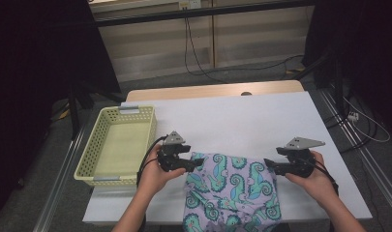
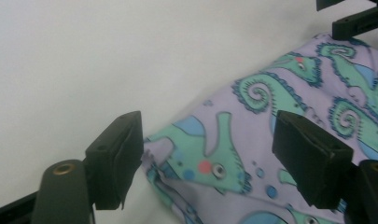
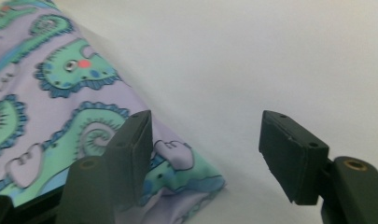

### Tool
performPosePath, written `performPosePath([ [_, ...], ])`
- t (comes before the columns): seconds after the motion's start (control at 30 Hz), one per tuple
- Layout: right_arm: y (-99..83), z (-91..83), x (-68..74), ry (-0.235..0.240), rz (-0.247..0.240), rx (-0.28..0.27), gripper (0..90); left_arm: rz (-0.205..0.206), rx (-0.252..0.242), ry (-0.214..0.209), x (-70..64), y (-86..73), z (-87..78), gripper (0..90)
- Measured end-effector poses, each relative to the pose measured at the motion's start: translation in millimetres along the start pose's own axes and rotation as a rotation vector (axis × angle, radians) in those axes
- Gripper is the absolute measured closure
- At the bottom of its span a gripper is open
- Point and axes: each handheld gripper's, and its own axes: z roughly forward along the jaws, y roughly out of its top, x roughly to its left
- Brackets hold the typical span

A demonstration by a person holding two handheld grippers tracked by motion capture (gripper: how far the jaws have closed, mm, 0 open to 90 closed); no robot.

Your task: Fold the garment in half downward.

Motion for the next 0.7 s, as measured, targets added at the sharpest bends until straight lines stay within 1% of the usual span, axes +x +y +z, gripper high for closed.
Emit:
performPosePath([
  [0.07,-3.5,3.5,-0.8,0.002,0.011,0.026,37.6,0.003,0.007,0.015,4.5,4.0,6.5,24.9],
  [0.13,-8.6,5.4,-1.2,-0.003,0.01,0.042,37.1,-0.007,0.016,0.02,8.8,7.1,13.8,24.2],
  [0.17,-11.1,6.5,-1.1,-0.003,0.014,0.05,37.1,-0.016,0.01,0.02,10.5,7.5,17.5,24.5],
  [0.2,-13.0,7.6,-0.6,-0.003,0.019,0.063,37.1,-0.016,0.013,0.029,12.1,7.6,20.8,25.7],
  [0.27,-16.0,9.5,0.0,-0.011,0.002,0.074,37.0,-0.001,0.033,0.041,14.4,4.8,26.3,26.2],
  [0.3,-17.0,9.8,0.1,-0.009,0.005,0.078,37.1,0.004,0.045,0.038,16.1,2.7,27.7,26.8],
  [0.37,-19.1,10.1,0.4,-0.009,0.014,0.077,37.1,0.008,0.063,0.055,18.6,-2.6,29.6,28.2],
  [0.4,-19.8,9.8,0.8,-0.012,0.016,0.074,37.0,0.005,0.067,0.056,19.9,-5.5,30.2,28.7],
  [0.43,-20.4,9.7,1.1,-0.014,0.016,0.07,36.7,-0.009,0.071,0.051,20.6,-8.4,30.5,29.2],
  [0.47,-21.3,9.5,1.0,-0.017,0.018,0.066,36.1,-0.003,0.073,0.058,21.0,-11.3,31.0,29.4],
  [0.5,-22.1,9.3,1.0,-0.02,0.029,0.064,36.0,0.0,0.089,0.056,21.3,-13.8,30.8,30.1],
  [0.53,-22.9,9.1,0.8,-0.018,0.037,0.061,36.0,-0.005,0.088,0.058,21.7,-16.5,30.6,30.2],
  [0.57,-23.3,8.9,0.9,-0.02,0.039,0.06,36.0,-0.017,0.084,0.051,21.7,-19.0,29.7,30.2],
  [0.6,-23.1,8.8,1.4,-0.023,0.039,0.062,36.0,-0.02,0.086,0.044,21.6,-21.2,28.7,30.4],
  [0.67,-22.6,9.0,2.4,-0.031,0.041,0.066,36.0,-0.029,0.083,0.043,20.8,-24.5,26.8,31.0],
  [0.7,-22.6,9.0,2.6,-0.033,0.041,0.067,35.9,-0.03,0.09,0.039,20.9,-25.5,26.2,32.1],
])
